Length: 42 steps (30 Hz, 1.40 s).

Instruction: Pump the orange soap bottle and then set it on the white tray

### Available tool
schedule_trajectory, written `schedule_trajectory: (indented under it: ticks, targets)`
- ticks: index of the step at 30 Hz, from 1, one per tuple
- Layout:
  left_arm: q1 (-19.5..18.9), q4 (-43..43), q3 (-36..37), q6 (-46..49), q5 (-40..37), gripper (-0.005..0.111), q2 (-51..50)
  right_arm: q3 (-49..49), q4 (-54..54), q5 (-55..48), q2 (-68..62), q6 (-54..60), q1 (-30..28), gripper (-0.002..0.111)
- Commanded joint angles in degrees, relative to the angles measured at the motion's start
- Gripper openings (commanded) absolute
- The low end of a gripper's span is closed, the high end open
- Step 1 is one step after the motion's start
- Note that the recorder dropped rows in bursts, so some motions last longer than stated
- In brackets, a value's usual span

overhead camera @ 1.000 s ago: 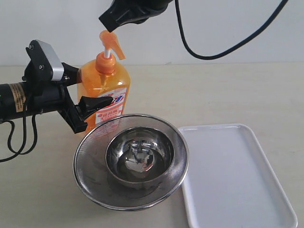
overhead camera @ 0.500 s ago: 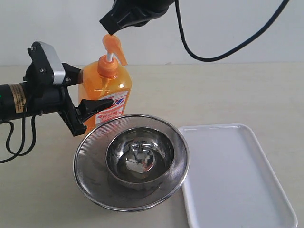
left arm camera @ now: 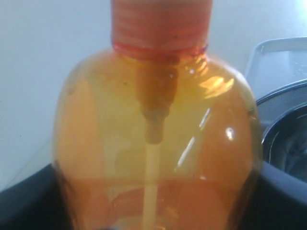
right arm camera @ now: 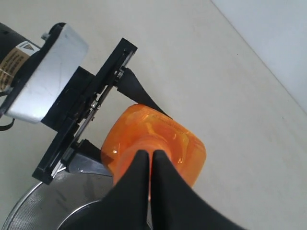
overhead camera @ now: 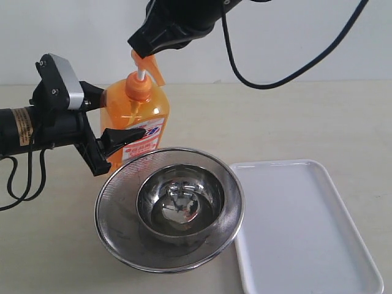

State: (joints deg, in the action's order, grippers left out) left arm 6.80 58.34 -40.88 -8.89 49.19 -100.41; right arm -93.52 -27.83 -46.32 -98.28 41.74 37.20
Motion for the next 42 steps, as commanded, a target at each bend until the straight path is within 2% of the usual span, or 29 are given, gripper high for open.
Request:
schedule_trajectory:
  ticks: [1,42]
  targets:
    - [0.4,-0.2,-0.3,0.2,1.8,0.005,0.7,0.2,0.0,-3.3,-2.4,0.3,0.0,0.0]
    - [0.4,-0.3,-0.3,0.2,1.9,0.005,0.7,0.2,-0.3,-5.1,-4.4,0.0,0.0,0.0]
